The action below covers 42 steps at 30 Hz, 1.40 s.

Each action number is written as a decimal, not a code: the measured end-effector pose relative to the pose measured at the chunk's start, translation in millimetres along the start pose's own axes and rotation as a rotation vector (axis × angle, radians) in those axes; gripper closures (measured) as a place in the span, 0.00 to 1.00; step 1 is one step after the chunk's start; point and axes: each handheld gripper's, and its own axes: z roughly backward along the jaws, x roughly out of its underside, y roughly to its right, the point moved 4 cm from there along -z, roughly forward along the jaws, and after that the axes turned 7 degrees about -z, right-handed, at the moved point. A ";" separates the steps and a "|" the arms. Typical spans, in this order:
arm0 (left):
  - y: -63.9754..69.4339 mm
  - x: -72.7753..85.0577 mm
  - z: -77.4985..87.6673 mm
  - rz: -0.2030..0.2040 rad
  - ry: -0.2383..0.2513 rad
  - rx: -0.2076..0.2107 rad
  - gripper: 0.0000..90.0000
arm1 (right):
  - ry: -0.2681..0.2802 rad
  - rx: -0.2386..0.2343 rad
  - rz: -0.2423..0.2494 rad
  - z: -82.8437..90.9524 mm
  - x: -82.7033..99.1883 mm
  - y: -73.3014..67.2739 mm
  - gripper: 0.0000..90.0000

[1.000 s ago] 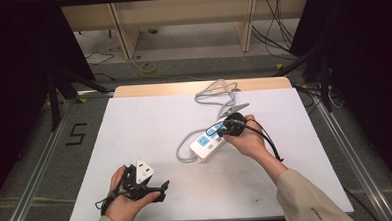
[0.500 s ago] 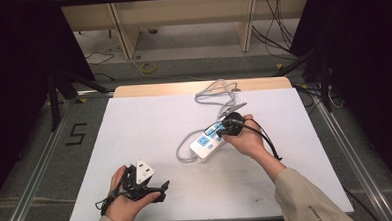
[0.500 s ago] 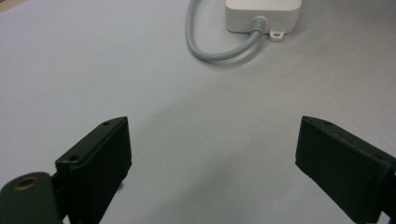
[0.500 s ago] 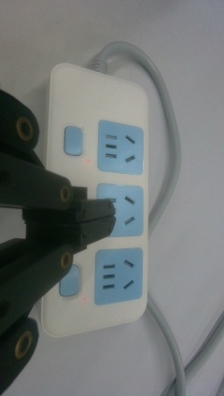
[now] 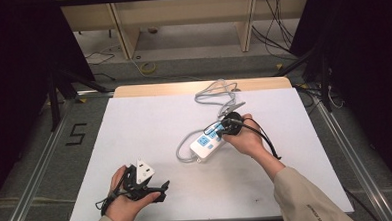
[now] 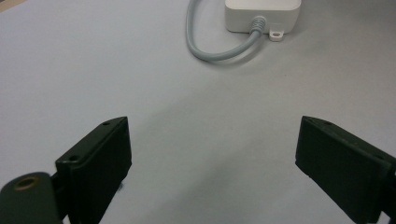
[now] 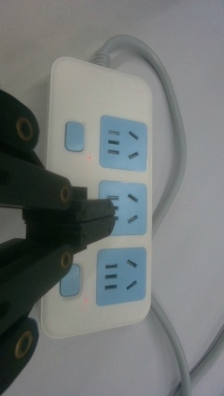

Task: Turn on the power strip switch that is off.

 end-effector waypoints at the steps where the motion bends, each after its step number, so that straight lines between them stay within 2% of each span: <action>1: 0.2 -0.1 0.0 0.000 0.000 0.000 0.11 | 0.002 0.001 0.001 -0.4 -0.4 -0.3 1.00; 25: 0.8 -0.2 -0.6 -0.004 -0.001 0.005 0.11 | -0.048 0.004 0.025 -4.1 -1.2 -1.6 1.00; 42: 1.1 -0.6 -1.0 -0.001 0.001 0.006 0.11 | -0.084 0.003 0.010 -5.4 -3.4 -1.4 1.00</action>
